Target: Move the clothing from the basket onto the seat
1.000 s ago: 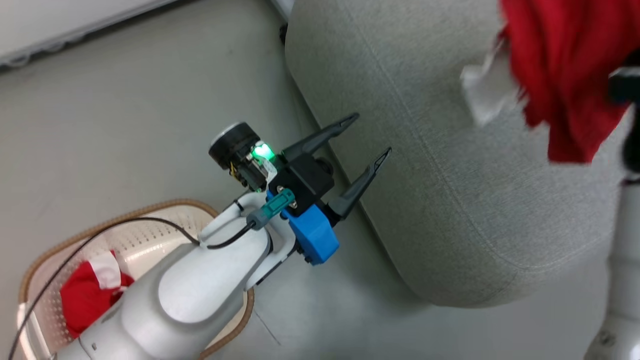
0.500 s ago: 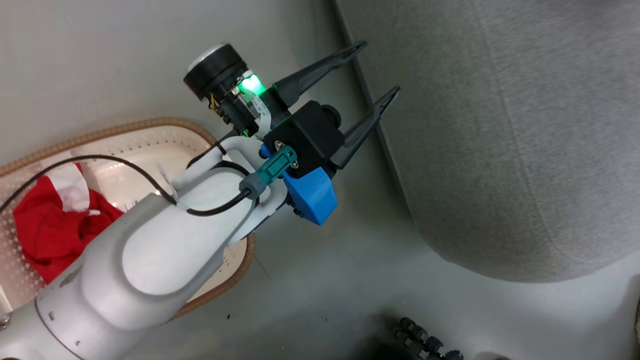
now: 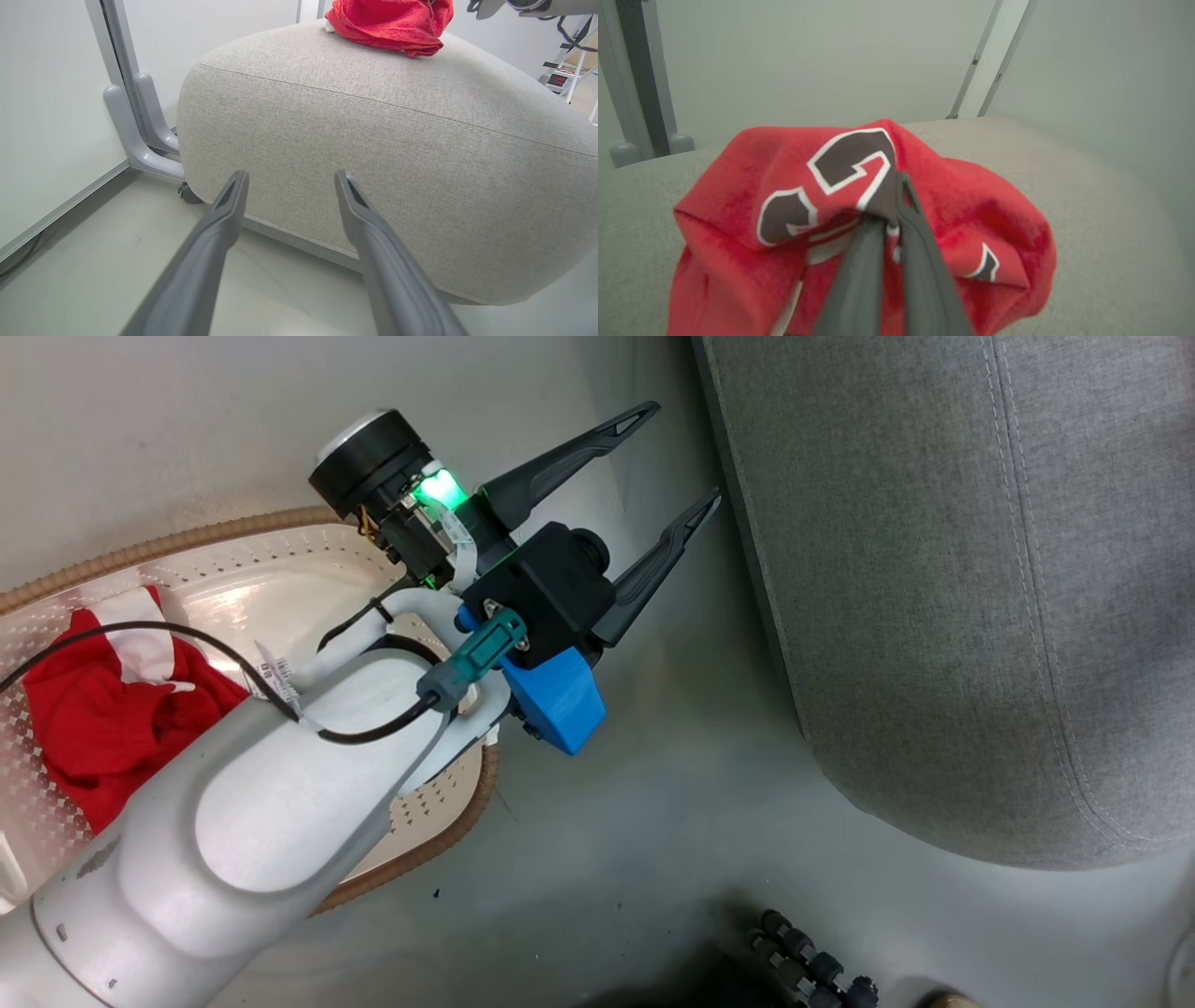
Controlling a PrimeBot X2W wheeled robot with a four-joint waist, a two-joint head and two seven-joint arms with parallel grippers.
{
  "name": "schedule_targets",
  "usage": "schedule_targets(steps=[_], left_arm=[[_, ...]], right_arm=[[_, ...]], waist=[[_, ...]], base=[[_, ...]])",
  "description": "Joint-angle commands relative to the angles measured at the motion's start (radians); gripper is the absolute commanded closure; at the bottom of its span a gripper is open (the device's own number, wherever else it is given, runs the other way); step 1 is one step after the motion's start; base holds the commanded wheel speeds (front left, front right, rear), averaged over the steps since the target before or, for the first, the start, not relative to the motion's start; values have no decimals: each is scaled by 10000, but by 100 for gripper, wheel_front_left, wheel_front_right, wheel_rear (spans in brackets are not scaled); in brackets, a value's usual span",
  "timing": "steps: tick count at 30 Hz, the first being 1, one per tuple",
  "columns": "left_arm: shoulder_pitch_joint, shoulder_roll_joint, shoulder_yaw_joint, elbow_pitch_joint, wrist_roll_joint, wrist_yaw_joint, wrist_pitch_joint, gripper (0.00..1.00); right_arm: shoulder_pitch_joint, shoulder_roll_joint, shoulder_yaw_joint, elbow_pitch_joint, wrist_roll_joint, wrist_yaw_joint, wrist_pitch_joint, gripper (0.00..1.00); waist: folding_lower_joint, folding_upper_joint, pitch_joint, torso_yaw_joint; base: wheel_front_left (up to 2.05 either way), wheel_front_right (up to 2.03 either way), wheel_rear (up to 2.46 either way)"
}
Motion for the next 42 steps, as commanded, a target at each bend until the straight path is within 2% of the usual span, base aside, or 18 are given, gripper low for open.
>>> schedule_targets(steps=[1, 3, 4, 5, 6, 15, 21, 27, 34, 42], left_arm=[[85, 85, 9, -63, -41, 44, -31, 0], [121, 122, 9, -65, -75, 83, -35, 0], [138, 141, 6, -56, -84, 92, -43, 0], [166, 164, 13, -43, -98, 116, -61, 0], [187, 167, 18, -35, -106, 128, -86, 0], [548, -162, 8, 389, -371, 264, -699, 0], [1327, -450, 251, 1260, -906, 502, -1637, 0], [2014, -624, 660, 1864, -1407, 766, -2172, 0], [3028, -695, 1862, 2181, -1933, 1248, -2433, 0], [4770, -704, 3943, 1514, -1556, 1487, -2419, 0]], right_arm=[[79, 256, -39, 152, -269, -10, 0, 100], [71, 506, -113, 287, -483, -10, 0, 100], [48, 577, -148, 320, -587, -10, 0, 89], [84, 627, -170, 322, -644, -10, 0, 63], [156, 688, -189, 352, -684, -10, 0, 0], [1489, 432, 270, -327, -586, -10, 0, 0], [3273, 265, 1145, -1253, -373, -10, 2, 0], [4183, 198, 1881, -1977, -199, -10, 2, 0], [4954, 387, 3121, -2695, 69, -10, 2, 0], [5659, 765, 4433, -3124, 312, -10, 0, 0]], waist=[[-2, 0, -40, 2], [-2, 0, -94, -18], [-2, 0, -141, -31], [-2, 0, -203, -52], [-2, 0, -276, -64], [-2, 0, -1377, 116], [-2, 0, -3044, 243], [-2, 0, -4258, 451], [-2, 0, -5628, 1029], [-2, 0, -6771, 1929]], base=[[0, 0, 0], [0, 0, 0], [0, 0, 0], [0, 0, 0], [0, 0, 0], [0, 0, 0], [0, 0, 0], [0, 0, 0], [0, 0, 0], [0, 0, 0]])
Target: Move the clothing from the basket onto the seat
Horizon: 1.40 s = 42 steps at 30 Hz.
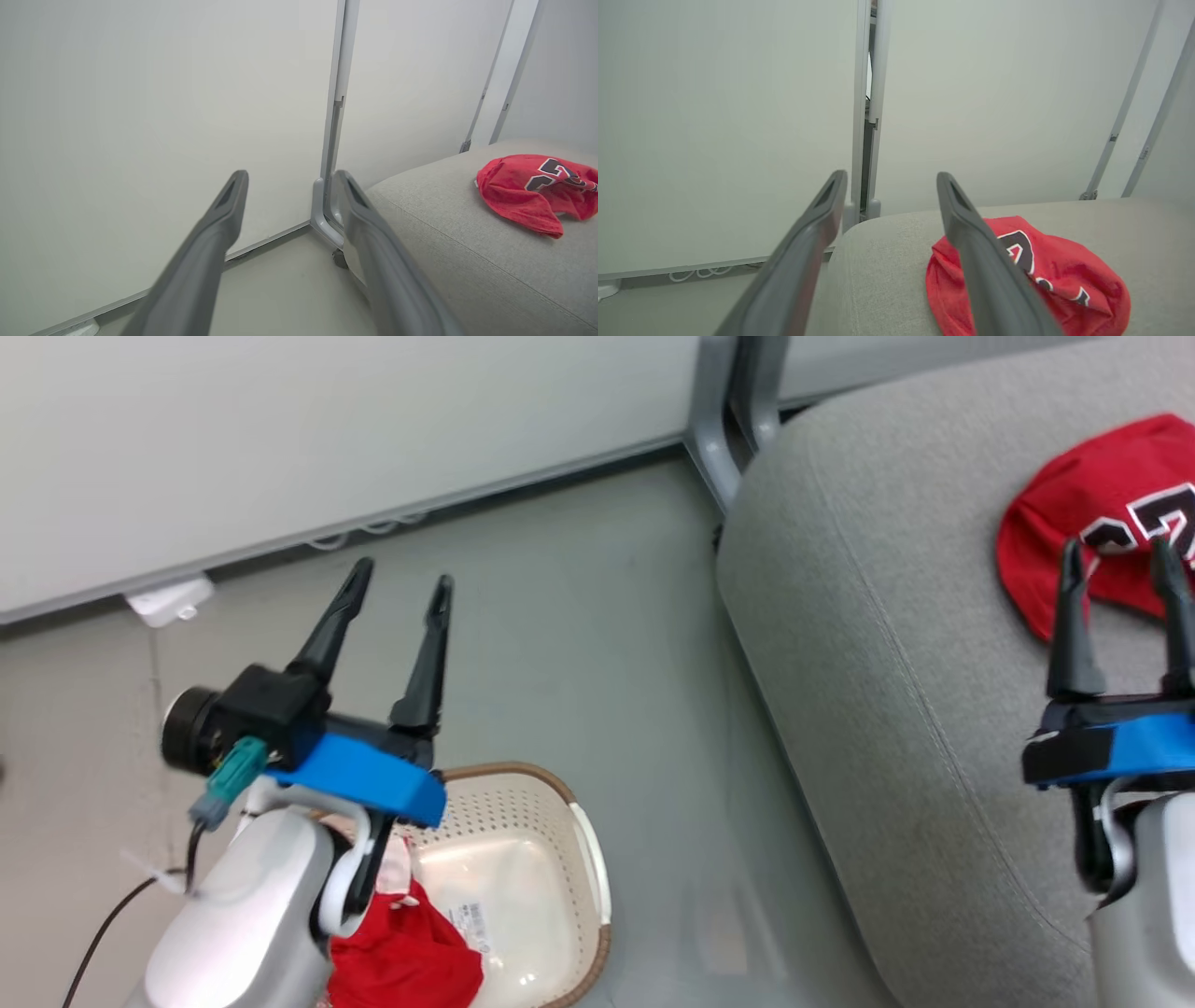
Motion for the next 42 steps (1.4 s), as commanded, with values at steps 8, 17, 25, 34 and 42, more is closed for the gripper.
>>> schedule_targets(steps=[8, 17, 25, 34, 42], left_arm=[[2056, -458, 2076, -550, 828, -114, -29, 0], [3560, -1197, 3596, -625, 1672, -730, -30, 0], [4492, -1675, 4683, -734, 2328, -1415, -30, 0], [5134, -2094, 5212, -526, 2830, -1891, -31, 0], [5278, -2230, 5432, -341, 3031, -2118, -31, 0]], right_arm=[[964, 565, 942, -172, 240, -10, 2, 0], [2043, 838, 1564, -125, 488, -10, 2, 0], [2758, 1028, 1723, -133, 667, -10, 0, 0], [3493, 1165, 1694, -65, 799, -10, 0, 0], [3817, 1256, 1619, -50, 790, -10, 1, 0]], waist=[[3, 0, -1460, 1363], [3, 0, -2217, 1998], [3, 0, -2477, 2153], [3, 0, -2715, 2192], [3, 0, -2721, 2183]], base=[[0, 0, 0], [0, 0, 0], [0, 0, 0], [0, 0, 0], [0, 0, 0]])
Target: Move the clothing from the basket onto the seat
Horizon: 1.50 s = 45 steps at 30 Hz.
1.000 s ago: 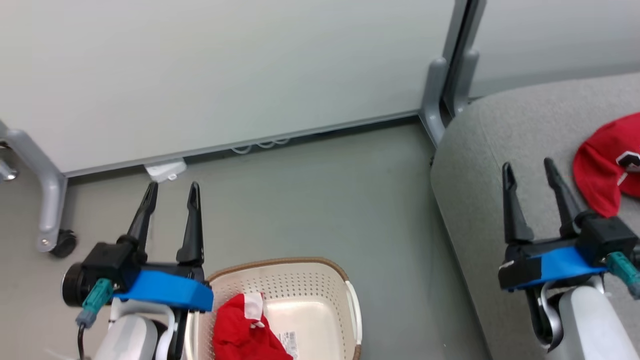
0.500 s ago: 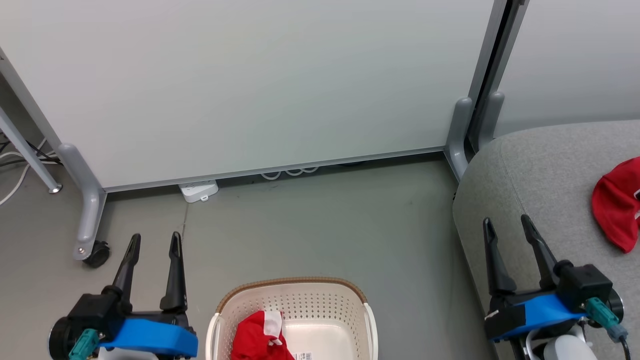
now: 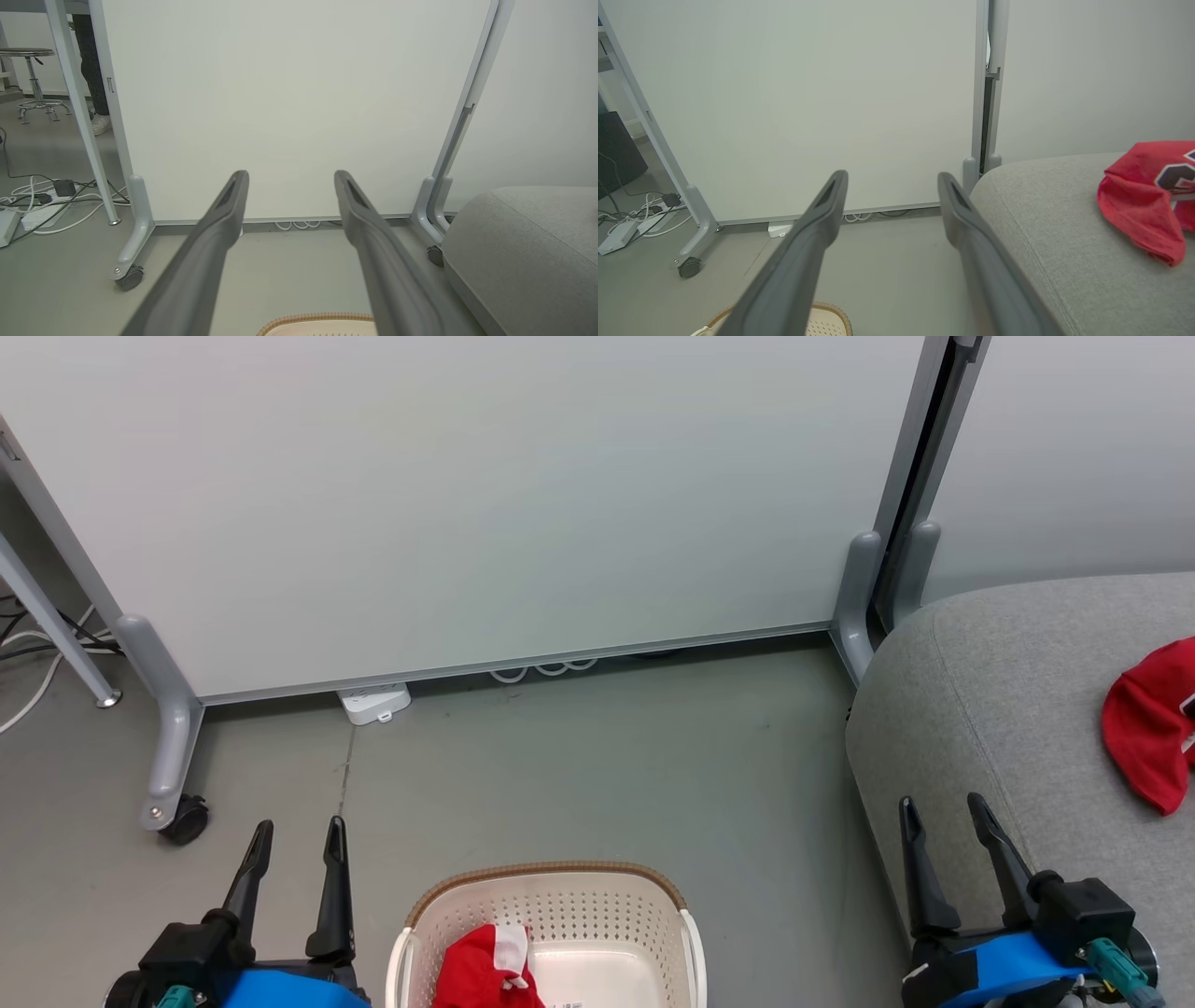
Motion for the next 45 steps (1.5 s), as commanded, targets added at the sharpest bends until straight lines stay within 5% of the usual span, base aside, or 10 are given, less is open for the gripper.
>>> schedule_targets(steps=[1, 12, 21, 45], left_arm=[[121, 12, 54, 63, 87, -57, -29, 0], [-68, -38, 60, 273, 218, -183, -29, 0], [-1354, -39, -854, 1163, 309, -335, -29, 0], [-6293, 1549, -5955, 5839, -144, -388, -29, 0]], right_arm=[[165, 49, -6, 21, 50, -10, -1, 0], [21, 117, 10, 17, 34, -10, -1, 0], [-587, 123, 146, -135, 30, -10, -1, 0], [-3879, 52, 129, -1117, -207, -9, -1, 0]], waist=[[0, 0, 13, -16], [0, 0, 127, -57], [0, 0, 923, -377], [0, 0, 5478, -1710]], base=[[0, 0, 0], [0, 0, 0], [0, 0, 0], [0, 0, 0]])
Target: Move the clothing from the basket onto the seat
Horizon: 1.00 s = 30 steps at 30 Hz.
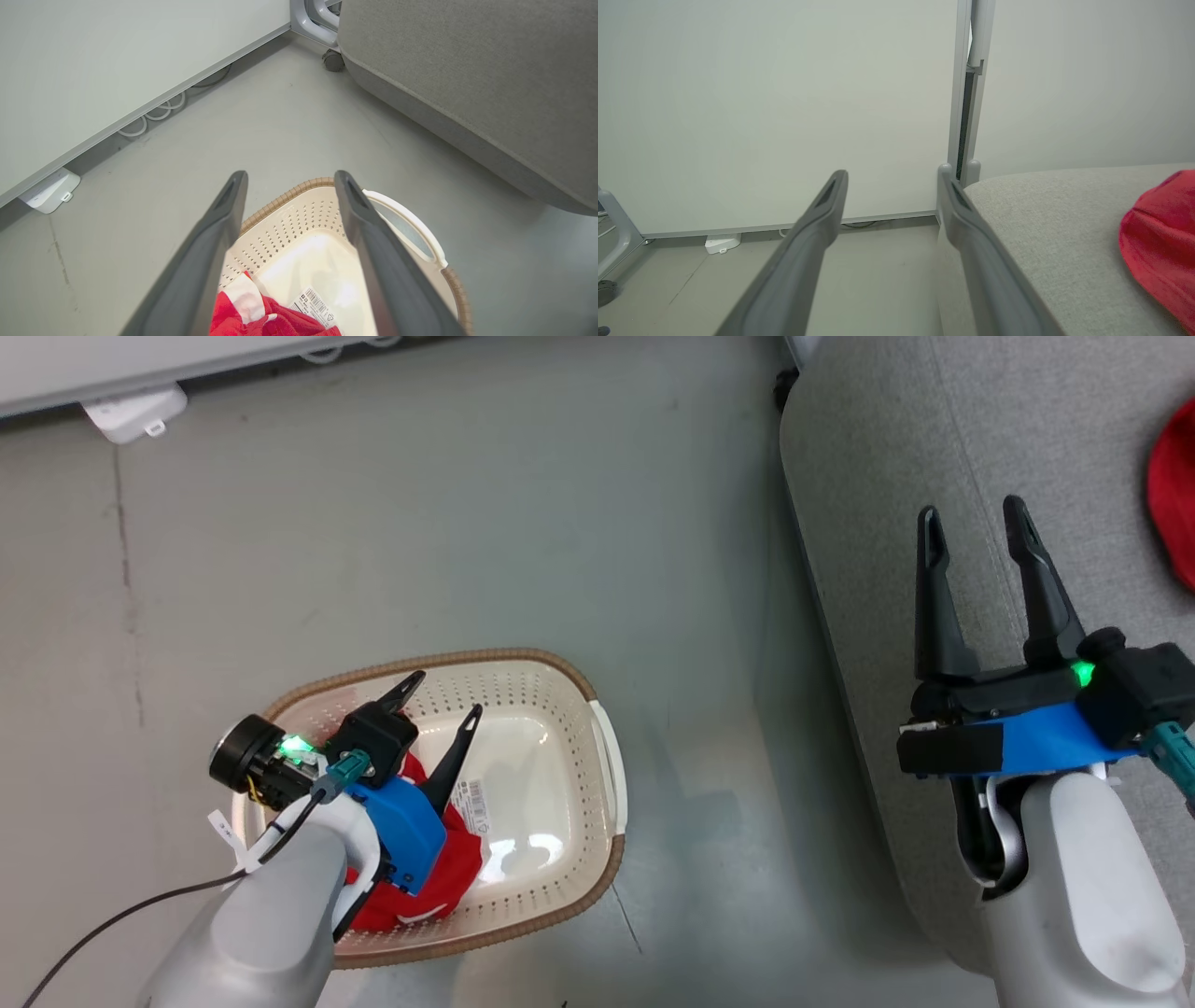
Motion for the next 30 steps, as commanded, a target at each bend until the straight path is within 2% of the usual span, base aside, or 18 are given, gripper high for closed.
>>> schedule_targets(steps=[1, 11, 19, 30], left_arm=[[-288, 125, -275, 235, -88, -8, -27, 0], [-1646, 429, -2747, 2062, -651, -8, 45, 0], [-2431, 567, -4530, 3020, -1120, 0, 398, 0], [-3229, 897, -6208, 3743, -1813, -1, 1476, 0]], right_arm=[[-312, 17, 23, -76, -33, -10, -1, 0], [-1255, 103, 189, -375, -131, -10, -1, 0], [-2009, 121, 370, -559, -228, -10, -1, 0], [-2653, 169, 452, -967, -248, -10, -1, 0]], waist=[[-3, -1, 714, -243], [-3, -1, 2295, -497], [-3, -1, 3380, -601], [-3, -1, 4650, -733]], base=[[0, 0, 0], [0, 0, 0], [0, 0, 0], [0, 0, 0]])
